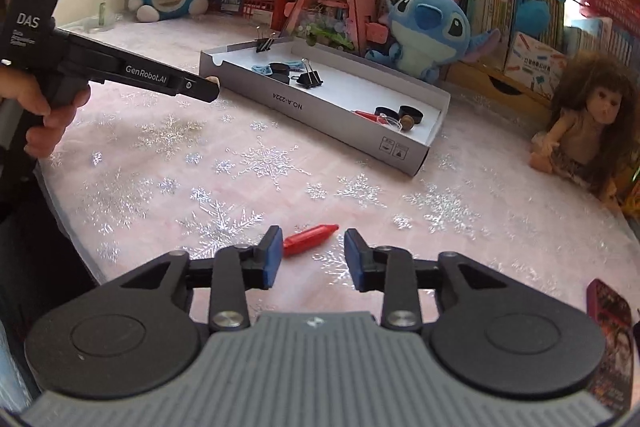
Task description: Organize rigid objects
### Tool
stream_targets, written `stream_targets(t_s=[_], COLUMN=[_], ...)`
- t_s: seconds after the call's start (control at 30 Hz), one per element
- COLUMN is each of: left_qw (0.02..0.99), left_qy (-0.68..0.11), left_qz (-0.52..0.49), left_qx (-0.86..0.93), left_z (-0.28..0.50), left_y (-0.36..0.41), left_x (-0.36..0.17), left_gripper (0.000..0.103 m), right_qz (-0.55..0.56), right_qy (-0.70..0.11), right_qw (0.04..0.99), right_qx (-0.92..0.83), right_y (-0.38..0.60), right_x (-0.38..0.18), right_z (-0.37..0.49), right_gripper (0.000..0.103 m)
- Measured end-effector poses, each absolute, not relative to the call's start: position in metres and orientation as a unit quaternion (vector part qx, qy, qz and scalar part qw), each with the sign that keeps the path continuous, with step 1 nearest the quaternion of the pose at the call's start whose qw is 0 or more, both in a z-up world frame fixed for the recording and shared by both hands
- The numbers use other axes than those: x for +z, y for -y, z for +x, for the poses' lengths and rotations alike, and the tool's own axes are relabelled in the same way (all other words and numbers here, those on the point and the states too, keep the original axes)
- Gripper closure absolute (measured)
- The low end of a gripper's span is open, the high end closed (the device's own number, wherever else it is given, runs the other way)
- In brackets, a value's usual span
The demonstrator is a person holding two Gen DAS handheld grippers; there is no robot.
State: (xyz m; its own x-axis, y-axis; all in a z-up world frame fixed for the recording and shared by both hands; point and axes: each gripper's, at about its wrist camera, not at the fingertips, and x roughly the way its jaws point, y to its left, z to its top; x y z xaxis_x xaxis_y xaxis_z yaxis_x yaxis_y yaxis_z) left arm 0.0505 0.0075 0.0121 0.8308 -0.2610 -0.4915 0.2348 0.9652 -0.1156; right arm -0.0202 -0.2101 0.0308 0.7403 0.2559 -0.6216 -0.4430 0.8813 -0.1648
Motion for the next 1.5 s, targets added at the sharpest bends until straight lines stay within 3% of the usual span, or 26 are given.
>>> stream_targets(t_s=[0.07,0.3,0.77,0.97,1.2,1.23,1.3,1.5], left_qw=[0.956,0.955,0.954,0.954,0.955,0.955,0.955,0.956], left_qy=[-0.263,-0.265,-0.268,-0.269,-0.267,-0.266,-0.266,-0.261], left_qz=[-0.025,-0.023,-0.021,-0.021,-0.016,-0.017,-0.016,-0.014], left_qx=[-0.129,-0.130,-0.129,-0.131,-0.131,-0.131,-0.132,-0.136], left_z=[0.051,0.052,0.051,0.050,0.048,0.048,0.049,0.050], left_y=[-0.008,-0.006,-0.004,-0.004,-0.001,-0.001,-0.001,0.002], left_x=[0.011,0.009,0.006,0.006,0.005,0.005,0.005,0.009], left_gripper=[0.086,0.086,0.086,0.086,0.086,0.086,0.086,0.086], right_qz=[-0.164,-0.208,-0.081,0.008,-0.022,-0.026,-0.026,-0.027], right_qy=[-0.307,-0.301,-0.320,-0.323,-0.308,-0.307,-0.307,-0.302], right_qw=[0.916,0.917,0.934,0.941,0.948,0.948,0.948,0.950], right_qx=[0.200,0.157,0.136,0.100,0.078,0.076,0.077,0.074], right_y=[0.213,0.206,0.199,0.207,0.188,0.186,0.186,0.185], right_x=[0.032,0.017,0.013,0.012,0.007,0.007,0.008,0.012], right_z=[-0.022,-0.019,-0.002,-0.001,-0.003,-0.003,-0.003,0.000], right_gripper=[0.042,0.042,0.042,0.036,0.036,0.037,0.050,0.053])
